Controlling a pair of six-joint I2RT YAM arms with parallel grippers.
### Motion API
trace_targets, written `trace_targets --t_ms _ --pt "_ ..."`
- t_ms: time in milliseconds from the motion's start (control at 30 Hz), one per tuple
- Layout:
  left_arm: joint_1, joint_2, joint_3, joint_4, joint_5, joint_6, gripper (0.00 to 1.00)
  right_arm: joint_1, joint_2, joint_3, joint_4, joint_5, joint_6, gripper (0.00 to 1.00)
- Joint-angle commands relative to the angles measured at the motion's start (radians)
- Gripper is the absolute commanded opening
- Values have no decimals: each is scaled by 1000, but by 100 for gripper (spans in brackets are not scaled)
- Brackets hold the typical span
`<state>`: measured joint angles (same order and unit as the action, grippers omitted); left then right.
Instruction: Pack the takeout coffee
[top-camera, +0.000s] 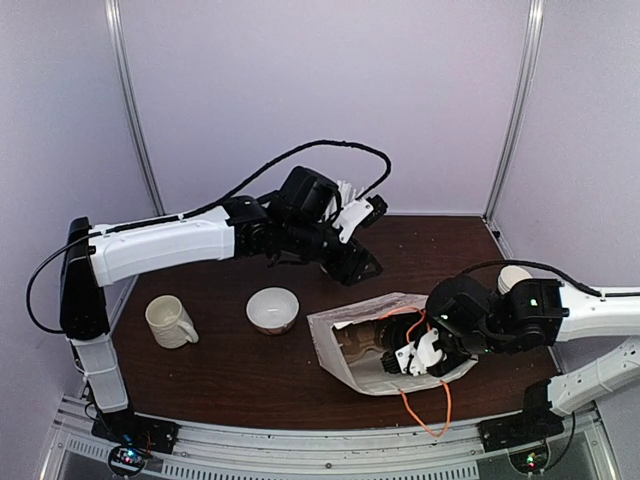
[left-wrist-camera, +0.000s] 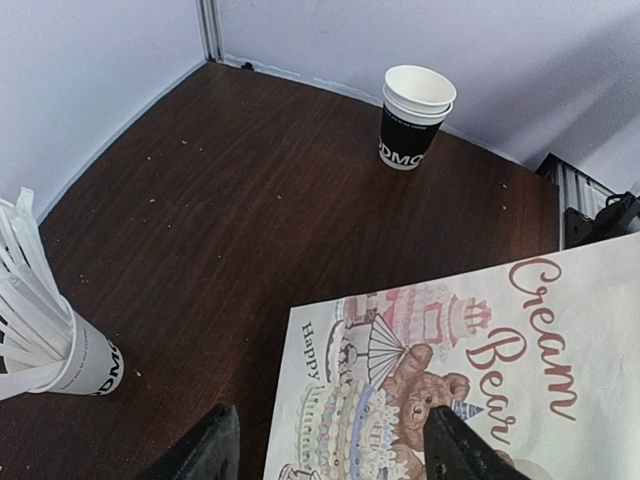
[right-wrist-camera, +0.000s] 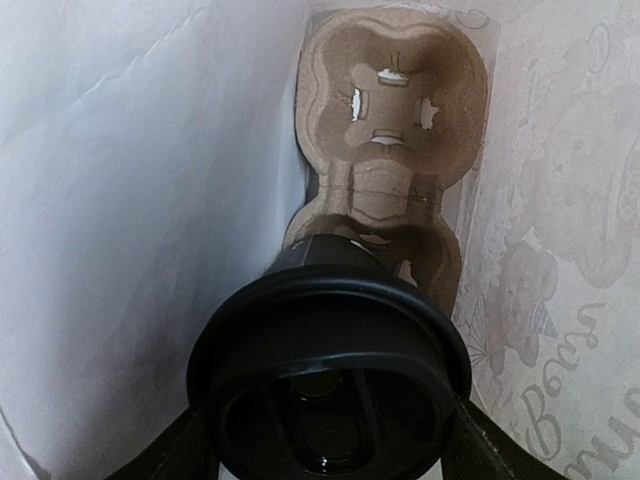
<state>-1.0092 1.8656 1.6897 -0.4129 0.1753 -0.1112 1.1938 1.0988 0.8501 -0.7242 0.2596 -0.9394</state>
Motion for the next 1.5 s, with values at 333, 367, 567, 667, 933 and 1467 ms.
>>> trace_targets --t_ms 333,367,567,667,933,1467 --pt "0 0 -15 53 58 -4 65 -15 22 38 32 -25 56 55" --pt "0 0 -16 51 62 -2 65 -20 28 48 28 -26 57 55" --pt "2 -10 -36 57 71 -1 65 -23 53 41 71 31 41 54" --pt "3 -19 -53 64 72 -2 65 -26 61 34 97 48 39 54" --pt "12 -26 -68 63 82 -2 65 -38 100 22 150 52 29 55" --pt "66 -32 -93 25 -25 -25 66 -55 98 102 13 -54 80 55"
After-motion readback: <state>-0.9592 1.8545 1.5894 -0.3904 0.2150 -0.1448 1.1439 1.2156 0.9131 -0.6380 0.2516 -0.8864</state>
